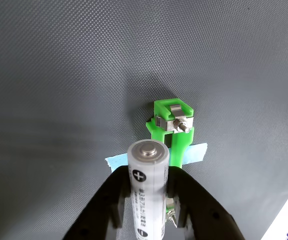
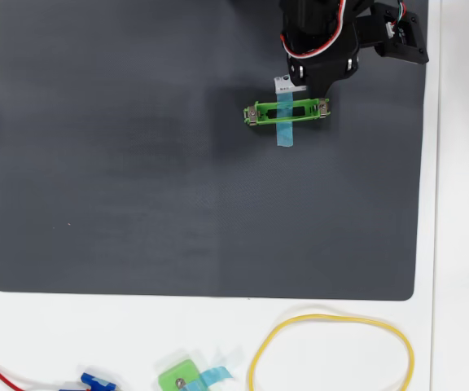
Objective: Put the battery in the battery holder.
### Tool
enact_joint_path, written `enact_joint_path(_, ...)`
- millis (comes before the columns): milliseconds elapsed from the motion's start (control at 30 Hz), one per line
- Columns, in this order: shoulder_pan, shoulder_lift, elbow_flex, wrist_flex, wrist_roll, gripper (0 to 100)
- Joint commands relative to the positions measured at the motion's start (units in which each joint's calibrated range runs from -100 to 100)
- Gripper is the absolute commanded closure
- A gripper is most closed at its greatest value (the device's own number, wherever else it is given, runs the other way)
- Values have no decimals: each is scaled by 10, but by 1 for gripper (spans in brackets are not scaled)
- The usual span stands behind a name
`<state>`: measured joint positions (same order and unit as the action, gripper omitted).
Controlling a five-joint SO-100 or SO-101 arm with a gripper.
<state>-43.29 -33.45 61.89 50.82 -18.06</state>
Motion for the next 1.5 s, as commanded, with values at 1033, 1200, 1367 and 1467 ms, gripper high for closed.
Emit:
enact_joint_path(1033, 71, 51, 0, -130, 39, 100)
enact_joint_path(1200, 98, 50, 0, -130, 41, 100)
enact_joint_path(1367, 100, 50, 0, -130, 41, 100)
enact_joint_path(1467, 101, 50, 0, -130, 40, 100)
